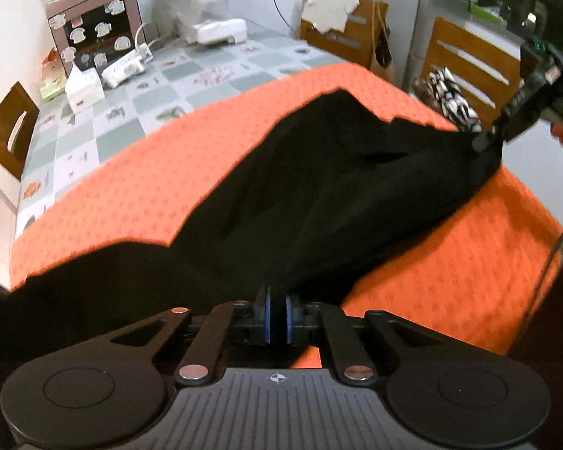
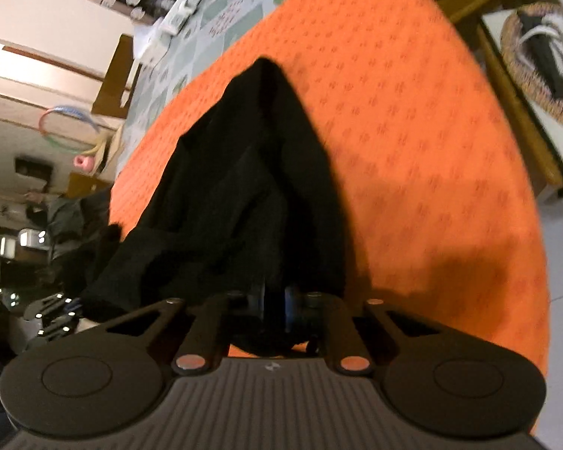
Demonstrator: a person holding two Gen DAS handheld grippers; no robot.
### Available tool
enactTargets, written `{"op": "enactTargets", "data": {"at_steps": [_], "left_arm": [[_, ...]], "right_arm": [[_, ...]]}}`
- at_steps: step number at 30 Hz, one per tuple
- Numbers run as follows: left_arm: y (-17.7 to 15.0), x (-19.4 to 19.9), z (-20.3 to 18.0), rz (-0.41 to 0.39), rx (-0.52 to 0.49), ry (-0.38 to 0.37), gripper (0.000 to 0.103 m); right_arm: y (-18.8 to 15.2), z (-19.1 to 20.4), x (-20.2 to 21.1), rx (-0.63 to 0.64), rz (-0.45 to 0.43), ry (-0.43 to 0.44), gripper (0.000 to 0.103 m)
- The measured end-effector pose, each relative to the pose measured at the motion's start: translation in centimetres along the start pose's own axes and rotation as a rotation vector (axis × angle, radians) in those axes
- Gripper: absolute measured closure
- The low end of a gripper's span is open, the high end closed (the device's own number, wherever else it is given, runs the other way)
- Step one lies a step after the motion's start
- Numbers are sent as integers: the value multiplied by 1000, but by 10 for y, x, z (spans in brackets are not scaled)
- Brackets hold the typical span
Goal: Fold clothes
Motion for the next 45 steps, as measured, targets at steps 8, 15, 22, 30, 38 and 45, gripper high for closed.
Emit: {"op": "enactTargets", "data": {"at_steps": [8, 15, 22, 30, 38, 45], "left_arm": [[5, 38, 21, -43, 123, 114, 93], [27, 14, 19, -44, 77, 211, 93], [52, 6, 22, -98, 51, 279, 93], [148, 53, 36, -345, 20, 377, 94], [285, 101, 83, -538, 8, 534, 94], [356, 147, 93, -675, 26, 578, 94]], "right_arm": [[-16, 53, 45, -113, -91, 244, 94], [7, 55, 41, -78, -225, 155, 94], [18, 41, 28, -89, -253, 164, 94], [69, 92, 83, -9, -394, 199, 95], [210, 162, 115, 126, -529, 203, 96], [299, 220, 151, 223, -603, 219, 96]]}}
Point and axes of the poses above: each gripper's, at about its wrist camera, not at the fingertips, and x roughly against the way its jaws point, z to its left, y to its top, the point moved 8 cm from there along -x, roughly the way its jaws point, and after that the axes turned 10 degrees about x, right-handed, at the moved point
